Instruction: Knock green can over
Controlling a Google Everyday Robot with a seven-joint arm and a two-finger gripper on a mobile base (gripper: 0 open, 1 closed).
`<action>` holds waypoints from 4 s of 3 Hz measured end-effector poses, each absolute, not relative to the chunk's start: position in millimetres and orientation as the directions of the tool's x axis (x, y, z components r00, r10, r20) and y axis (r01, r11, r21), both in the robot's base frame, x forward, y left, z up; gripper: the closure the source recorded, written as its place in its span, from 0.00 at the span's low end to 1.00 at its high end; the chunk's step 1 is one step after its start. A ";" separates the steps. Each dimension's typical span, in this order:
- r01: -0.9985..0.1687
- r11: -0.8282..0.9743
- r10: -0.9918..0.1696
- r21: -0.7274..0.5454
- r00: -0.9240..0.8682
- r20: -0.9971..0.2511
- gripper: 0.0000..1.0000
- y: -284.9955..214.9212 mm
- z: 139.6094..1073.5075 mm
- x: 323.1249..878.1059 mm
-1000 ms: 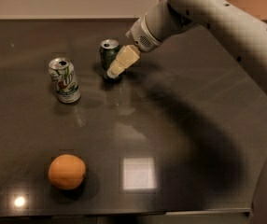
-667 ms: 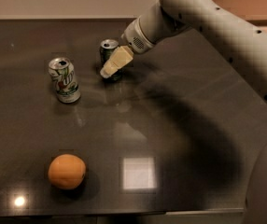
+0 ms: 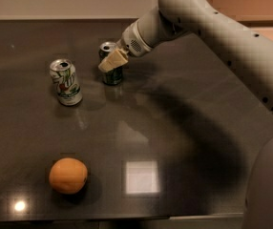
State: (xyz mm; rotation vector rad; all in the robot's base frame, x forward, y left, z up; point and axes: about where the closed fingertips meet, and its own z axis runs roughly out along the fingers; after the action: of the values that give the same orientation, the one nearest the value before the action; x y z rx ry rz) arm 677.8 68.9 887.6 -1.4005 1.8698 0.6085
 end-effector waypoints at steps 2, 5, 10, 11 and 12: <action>-0.955 0.284 -0.608 -0.082 -0.113 -0.786 0.88 59.1 912.8 666.6; -0.968 0.151 -0.857 -0.200 -0.027 -0.515 1.00 -4.7 950.6 625.4; -0.999 -0.030 -0.995 -0.035 0.033 -0.089 0.82 -73.9 886.8 548.9; -0.998 -0.055 -0.997 -0.002 0.055 -0.058 0.57 -74.3 874.1 541.7; -0.999 -0.039 -0.998 0.016 0.038 -0.059 0.35 -77.0 864.8 540.3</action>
Offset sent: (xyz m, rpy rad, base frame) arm -0.0243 -0.0277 0.0569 0.0077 -0.1059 0.0361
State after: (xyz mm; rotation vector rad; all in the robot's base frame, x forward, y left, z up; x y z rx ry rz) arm 540.3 -77.0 864.8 -2.2418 2.1565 0.0834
